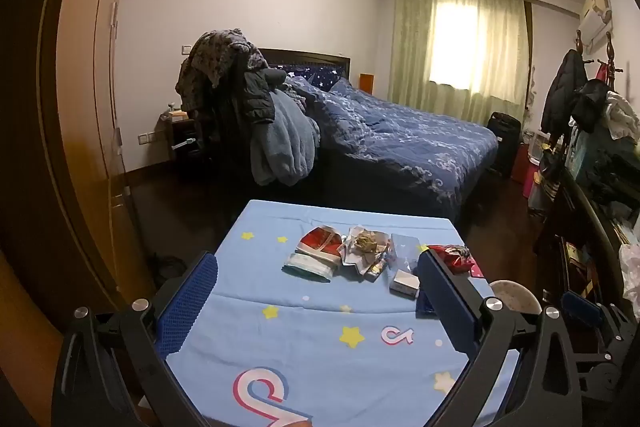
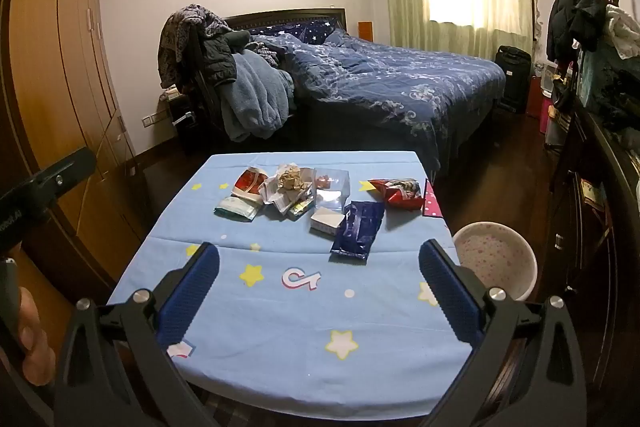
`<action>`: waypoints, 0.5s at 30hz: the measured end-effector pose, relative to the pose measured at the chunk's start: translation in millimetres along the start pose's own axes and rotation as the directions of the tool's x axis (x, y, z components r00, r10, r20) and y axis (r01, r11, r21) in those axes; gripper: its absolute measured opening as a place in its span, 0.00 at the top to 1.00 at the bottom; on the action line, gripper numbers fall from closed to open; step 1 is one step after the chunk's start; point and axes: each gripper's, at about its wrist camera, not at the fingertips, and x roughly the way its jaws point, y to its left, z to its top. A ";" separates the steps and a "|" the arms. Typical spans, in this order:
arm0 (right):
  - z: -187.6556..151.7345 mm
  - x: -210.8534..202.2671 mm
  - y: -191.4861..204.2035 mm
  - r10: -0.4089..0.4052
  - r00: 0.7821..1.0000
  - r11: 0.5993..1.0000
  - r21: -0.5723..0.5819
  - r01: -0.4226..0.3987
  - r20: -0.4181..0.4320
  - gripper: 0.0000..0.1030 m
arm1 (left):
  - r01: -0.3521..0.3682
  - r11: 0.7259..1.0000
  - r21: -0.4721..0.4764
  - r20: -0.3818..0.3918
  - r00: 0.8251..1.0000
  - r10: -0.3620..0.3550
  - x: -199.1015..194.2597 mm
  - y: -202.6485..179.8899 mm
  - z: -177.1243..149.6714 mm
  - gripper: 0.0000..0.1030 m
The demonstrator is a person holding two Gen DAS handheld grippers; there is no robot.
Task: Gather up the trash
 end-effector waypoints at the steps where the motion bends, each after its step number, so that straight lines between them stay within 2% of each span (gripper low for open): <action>1: 0.0 0.0 -0.1 0.000 1.000 1.000 0.001 0.000 -0.003 0.03 | 0.001 1.000 0.002 0.001 1.000 -0.001 -0.1 -0.1 0.0 0.03; 15: 0.7 0.7 0.4 0.000 1.000 1.000 0.001 0.000 -0.002 0.03 | 0.005 1.000 -0.002 -0.012 1.000 -0.005 0.8 0.9 0.3 0.03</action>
